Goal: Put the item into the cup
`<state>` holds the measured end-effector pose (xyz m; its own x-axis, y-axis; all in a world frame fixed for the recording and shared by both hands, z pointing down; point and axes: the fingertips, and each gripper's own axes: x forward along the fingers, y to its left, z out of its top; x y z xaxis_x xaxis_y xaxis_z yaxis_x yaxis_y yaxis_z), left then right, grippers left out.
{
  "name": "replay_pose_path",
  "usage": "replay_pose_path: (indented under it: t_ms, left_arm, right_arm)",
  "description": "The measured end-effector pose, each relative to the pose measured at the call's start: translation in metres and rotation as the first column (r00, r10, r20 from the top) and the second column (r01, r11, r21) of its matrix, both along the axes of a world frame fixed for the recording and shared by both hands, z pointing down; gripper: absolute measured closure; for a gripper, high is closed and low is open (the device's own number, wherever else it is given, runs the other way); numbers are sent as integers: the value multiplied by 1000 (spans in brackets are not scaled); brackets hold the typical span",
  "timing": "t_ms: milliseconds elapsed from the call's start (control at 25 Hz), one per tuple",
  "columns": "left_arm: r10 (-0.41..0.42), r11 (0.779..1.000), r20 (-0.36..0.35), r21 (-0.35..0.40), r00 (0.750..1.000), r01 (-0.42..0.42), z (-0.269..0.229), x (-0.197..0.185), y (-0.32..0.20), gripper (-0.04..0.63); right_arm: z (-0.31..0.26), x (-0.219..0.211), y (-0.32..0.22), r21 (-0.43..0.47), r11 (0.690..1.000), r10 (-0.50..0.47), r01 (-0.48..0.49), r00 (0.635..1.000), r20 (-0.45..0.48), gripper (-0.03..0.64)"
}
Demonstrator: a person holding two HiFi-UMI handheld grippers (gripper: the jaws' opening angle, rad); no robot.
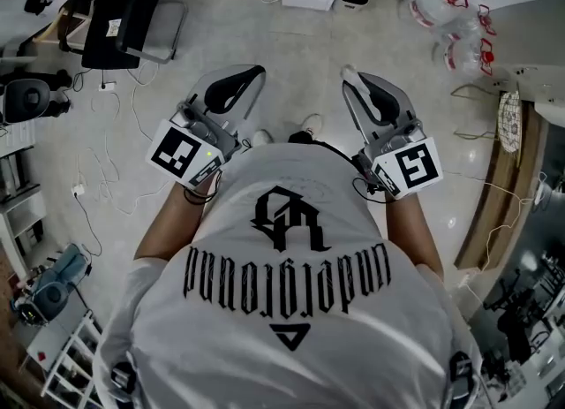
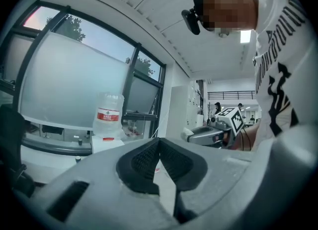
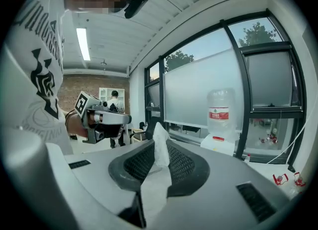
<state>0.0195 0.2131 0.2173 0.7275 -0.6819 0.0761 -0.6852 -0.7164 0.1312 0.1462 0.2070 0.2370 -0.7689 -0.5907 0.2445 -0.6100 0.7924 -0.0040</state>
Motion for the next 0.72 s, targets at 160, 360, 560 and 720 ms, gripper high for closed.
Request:
replay_pose_path:
  t_ms: [160,360,560,720]
  left_arm:
    - [-38,999,18,-20,999,38,4,20,-17,580]
    - [-90,995,47,-40,995,92,9,32,-28,580]
    - [-125,991,54,-50,991,128,13,33,-37,580]
    - [-123,991,41,-52,992,125,15,27,-49,580]
  right_arm:
    - [3,30,-26,-8,1000,-16,16,1000,10,543]
    - [12,52,-49,-26,998,-52,53,998,29,543]
    - [18,58,-65,-44,997,-69,71,997,35,543]
    - [17,48,-77,-48,996,-74,76,997,38,543]
